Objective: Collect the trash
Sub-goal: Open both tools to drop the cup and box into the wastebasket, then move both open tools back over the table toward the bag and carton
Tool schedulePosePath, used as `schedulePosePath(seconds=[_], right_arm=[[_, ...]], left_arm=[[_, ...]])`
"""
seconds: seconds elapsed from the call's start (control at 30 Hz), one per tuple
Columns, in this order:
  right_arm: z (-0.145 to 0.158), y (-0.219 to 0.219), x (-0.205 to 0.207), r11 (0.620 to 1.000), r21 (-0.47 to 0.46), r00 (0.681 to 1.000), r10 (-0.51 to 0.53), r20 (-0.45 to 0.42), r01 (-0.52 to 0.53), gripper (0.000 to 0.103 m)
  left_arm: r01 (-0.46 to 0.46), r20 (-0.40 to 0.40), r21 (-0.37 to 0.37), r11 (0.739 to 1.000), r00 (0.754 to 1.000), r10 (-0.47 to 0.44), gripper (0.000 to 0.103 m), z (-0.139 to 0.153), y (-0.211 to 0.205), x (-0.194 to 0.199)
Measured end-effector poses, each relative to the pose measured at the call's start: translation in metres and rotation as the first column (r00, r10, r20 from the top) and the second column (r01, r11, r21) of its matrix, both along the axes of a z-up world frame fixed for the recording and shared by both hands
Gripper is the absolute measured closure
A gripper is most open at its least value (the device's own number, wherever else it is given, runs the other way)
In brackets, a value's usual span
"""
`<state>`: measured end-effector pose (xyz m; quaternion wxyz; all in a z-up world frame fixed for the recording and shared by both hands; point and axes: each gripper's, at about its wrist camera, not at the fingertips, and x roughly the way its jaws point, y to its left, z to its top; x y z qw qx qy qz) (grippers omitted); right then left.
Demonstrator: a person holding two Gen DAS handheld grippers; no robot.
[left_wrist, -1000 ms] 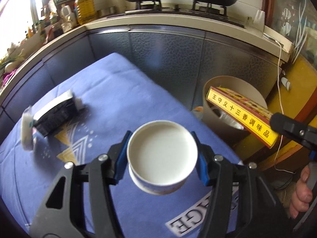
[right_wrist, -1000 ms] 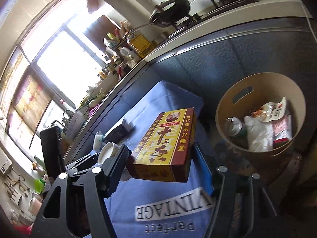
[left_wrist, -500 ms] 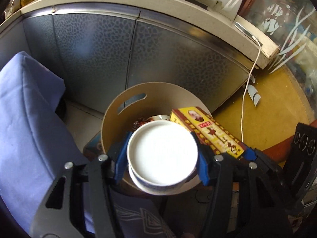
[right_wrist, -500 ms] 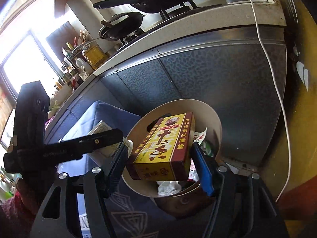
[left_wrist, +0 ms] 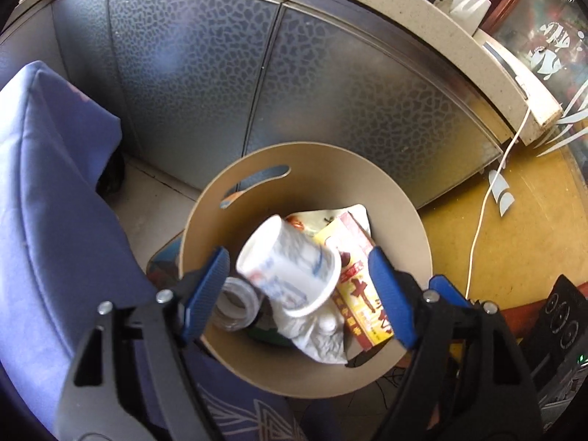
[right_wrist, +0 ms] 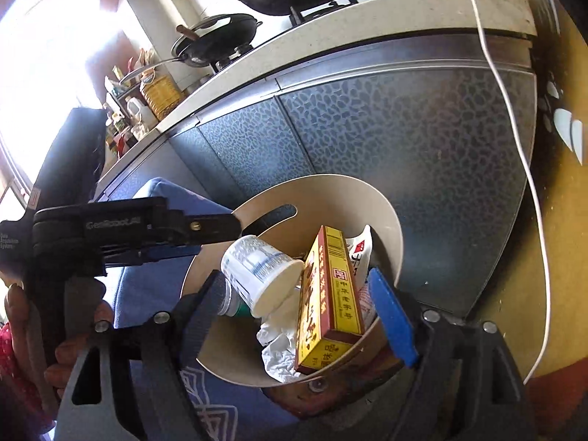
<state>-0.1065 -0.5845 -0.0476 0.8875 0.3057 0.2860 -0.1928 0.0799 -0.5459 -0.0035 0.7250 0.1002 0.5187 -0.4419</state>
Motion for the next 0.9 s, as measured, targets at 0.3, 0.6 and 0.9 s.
schedulePosePath(seconds=[0.3,0.6,0.9], right_arm=[[0.034,0.024,-0.022,0.999,0.017,0.992,-0.041,0.122,0.04,0.024],[0.07,0.094,0.022,0.984,0.043,0.97,0.163,0.182,-0.174,0.024],[0.044,0.199,0.092,0.879,0.22,0.906,0.398,0.148,-0.422,0.024]], left_arm=[[-0.016,0.044,-0.039,0.999,0.999,0.018,0.028,0.015,0.076,-0.011],[-0.185,0.244,-0.045,0.982,0.951,0.191,0.028,0.034,0.229,-0.015],[-0.52,0.059,-0.144,0.842,0.845,0.532,0.022,0.052,0.411,0.053]])
